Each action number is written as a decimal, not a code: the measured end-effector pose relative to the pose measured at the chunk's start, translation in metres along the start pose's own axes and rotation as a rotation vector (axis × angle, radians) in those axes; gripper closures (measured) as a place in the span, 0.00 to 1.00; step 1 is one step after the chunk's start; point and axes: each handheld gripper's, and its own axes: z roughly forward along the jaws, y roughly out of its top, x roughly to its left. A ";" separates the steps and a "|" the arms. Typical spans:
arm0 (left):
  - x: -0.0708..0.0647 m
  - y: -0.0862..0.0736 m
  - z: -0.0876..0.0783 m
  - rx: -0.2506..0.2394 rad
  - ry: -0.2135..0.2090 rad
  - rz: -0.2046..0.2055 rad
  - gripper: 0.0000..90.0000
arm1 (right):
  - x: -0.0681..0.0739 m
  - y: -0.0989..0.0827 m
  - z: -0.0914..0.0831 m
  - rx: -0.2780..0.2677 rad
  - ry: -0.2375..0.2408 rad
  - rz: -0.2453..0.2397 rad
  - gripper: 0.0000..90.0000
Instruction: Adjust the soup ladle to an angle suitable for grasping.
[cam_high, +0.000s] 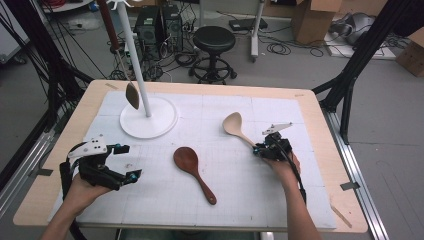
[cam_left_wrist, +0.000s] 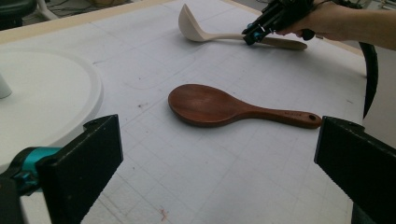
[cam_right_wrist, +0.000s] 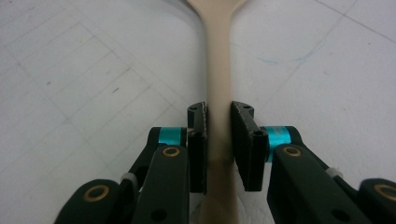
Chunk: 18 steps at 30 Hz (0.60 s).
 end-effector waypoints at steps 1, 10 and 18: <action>0.000 0.000 0.000 0.000 -0.002 0.001 0.02 | 0.000 -0.001 -0.001 0.002 0.008 -0.001 0.87; 0.000 0.001 0.000 -0.003 -0.003 0.000 0.02 | 0.009 -0.004 -0.009 0.006 0.073 -0.041 0.87; 0.000 0.001 0.000 -0.003 -0.006 0.003 0.02 | 0.009 -0.004 -0.005 0.012 0.090 -0.036 0.84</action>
